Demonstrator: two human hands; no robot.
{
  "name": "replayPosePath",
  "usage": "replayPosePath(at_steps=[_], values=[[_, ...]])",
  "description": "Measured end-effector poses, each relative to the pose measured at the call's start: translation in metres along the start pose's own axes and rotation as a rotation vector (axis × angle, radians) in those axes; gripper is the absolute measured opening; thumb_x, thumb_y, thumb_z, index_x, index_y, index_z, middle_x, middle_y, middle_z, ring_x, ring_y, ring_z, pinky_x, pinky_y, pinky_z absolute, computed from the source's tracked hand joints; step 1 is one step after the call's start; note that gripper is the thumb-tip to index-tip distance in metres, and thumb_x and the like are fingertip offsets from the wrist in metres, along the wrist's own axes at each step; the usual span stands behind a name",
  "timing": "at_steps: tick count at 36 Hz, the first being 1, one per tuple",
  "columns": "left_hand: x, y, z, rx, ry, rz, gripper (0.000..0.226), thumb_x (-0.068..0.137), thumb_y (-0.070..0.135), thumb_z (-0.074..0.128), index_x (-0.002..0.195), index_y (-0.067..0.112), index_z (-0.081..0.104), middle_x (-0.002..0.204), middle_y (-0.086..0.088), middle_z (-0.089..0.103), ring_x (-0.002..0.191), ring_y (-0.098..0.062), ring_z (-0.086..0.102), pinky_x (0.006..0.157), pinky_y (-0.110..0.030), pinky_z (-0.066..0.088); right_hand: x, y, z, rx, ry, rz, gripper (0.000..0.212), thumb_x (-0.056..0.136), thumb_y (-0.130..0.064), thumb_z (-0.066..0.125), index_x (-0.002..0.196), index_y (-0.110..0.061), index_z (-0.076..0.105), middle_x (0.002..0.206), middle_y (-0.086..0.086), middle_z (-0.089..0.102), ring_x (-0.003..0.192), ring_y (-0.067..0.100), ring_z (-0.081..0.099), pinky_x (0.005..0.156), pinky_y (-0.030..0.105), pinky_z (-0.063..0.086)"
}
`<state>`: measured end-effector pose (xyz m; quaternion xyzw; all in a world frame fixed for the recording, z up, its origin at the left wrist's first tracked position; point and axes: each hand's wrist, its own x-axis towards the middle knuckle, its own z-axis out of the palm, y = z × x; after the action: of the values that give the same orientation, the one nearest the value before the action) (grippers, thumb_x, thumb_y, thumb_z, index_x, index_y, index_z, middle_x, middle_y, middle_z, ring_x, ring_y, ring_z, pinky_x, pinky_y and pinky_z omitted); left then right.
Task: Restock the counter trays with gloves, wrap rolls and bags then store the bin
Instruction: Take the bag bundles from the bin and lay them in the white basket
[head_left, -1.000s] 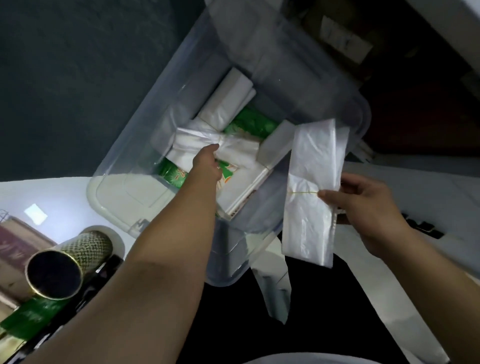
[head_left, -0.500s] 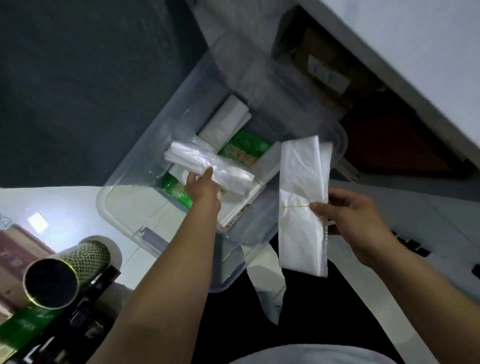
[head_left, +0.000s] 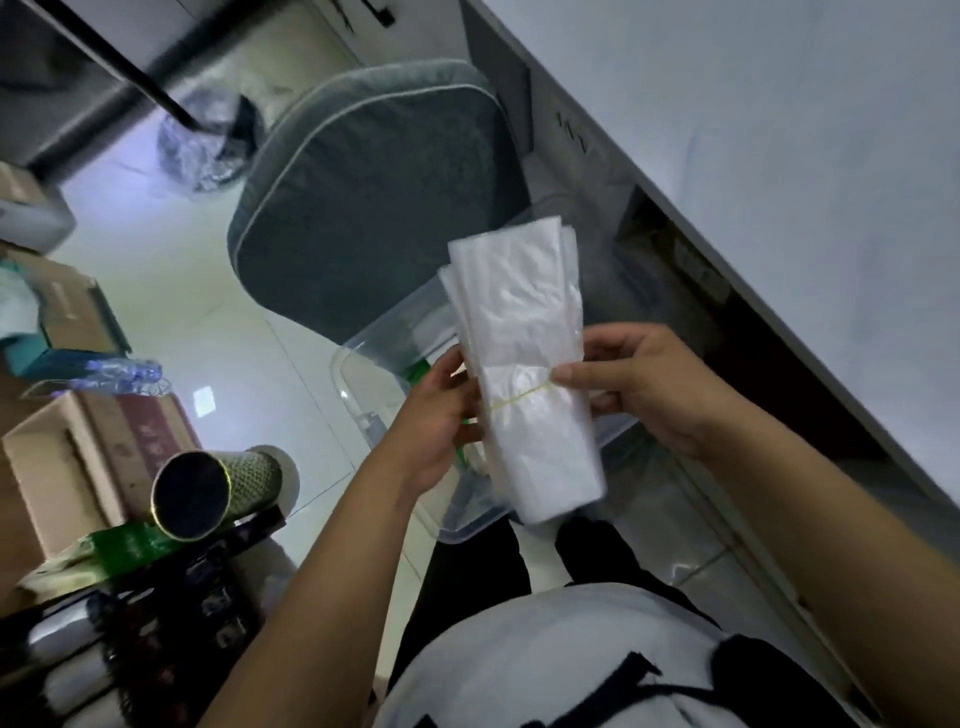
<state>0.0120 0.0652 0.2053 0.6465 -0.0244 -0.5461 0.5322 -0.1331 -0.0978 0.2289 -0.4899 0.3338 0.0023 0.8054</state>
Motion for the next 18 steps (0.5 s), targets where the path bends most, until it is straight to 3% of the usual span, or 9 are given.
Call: replayPosePath(at_steps=[5, 8, 11, 16, 18], values=[[-0.033, 0.006, 0.014, -0.031, -0.023, 0.061, 0.042, 0.094, 0.006, 0.056, 0.130, 0.027, 0.061, 0.119, -0.005, 0.071, 0.094, -0.022, 0.067, 0.077, -0.040, 0.053, -0.012, -0.005, 0.012, -0.088, 0.119, -0.028, 0.016, 0.076, 0.003, 0.078, 0.088, -0.007, 0.075, 0.071, -0.003, 0.076, 0.060, 0.009, 0.070, 0.047, 0.020, 0.051], [-0.050, 0.003, 0.022, -0.093, -0.032, 0.052, 0.028, 0.098, 0.023, 0.053, 0.122, 0.024, 0.068, 0.106, -0.003, 0.071, 0.087, -0.019, 0.067, 0.073, -0.036, 0.055, -0.027, 0.000, 0.013, -0.074, 0.144, -0.050, 0.012, 0.076, 0.000, 0.079, 0.085, -0.008, 0.076, 0.073, -0.002, 0.076, 0.063, 0.011, 0.072, 0.050, 0.022, 0.053], [-0.067, -0.001, 0.030, -0.077, -0.061, 0.054, 0.031, 0.096, 0.040, 0.054, 0.118, 0.025, 0.070, 0.107, -0.004, 0.071, 0.088, -0.020, 0.067, 0.077, -0.038, 0.054, -0.044, 0.006, 0.013, -0.036, 0.172, -0.073, 0.010, 0.076, 0.000, 0.079, 0.082, -0.007, 0.075, 0.073, 0.000, 0.076, 0.062, 0.013, 0.072, 0.050, 0.022, 0.054], [-0.089, -0.004, 0.041, 0.067, -0.050, 0.138, 0.043, 0.090, 0.014, 0.068, 0.130, 0.024, 0.059, 0.117, -0.004, 0.073, 0.100, -0.027, 0.070, 0.087, -0.050, 0.052, -0.070, 0.015, 0.015, -0.050, 0.229, -0.126, 0.013, 0.072, -0.003, 0.083, 0.079, -0.006, 0.073, 0.067, -0.003, 0.074, 0.060, 0.011, 0.070, 0.051, 0.022, 0.054], [-0.097, -0.003, 0.045, 0.087, -0.062, 0.158, 0.042, 0.091, 0.013, 0.067, 0.130, 0.026, 0.059, 0.117, -0.003, 0.073, 0.102, -0.026, 0.071, 0.088, -0.050, 0.054, -0.080, 0.016, 0.014, -0.038, 0.240, -0.152, 0.016, 0.070, -0.004, 0.085, 0.077, -0.008, 0.072, 0.063, -0.005, 0.072, 0.058, 0.008, 0.069, 0.050, 0.020, 0.053]])
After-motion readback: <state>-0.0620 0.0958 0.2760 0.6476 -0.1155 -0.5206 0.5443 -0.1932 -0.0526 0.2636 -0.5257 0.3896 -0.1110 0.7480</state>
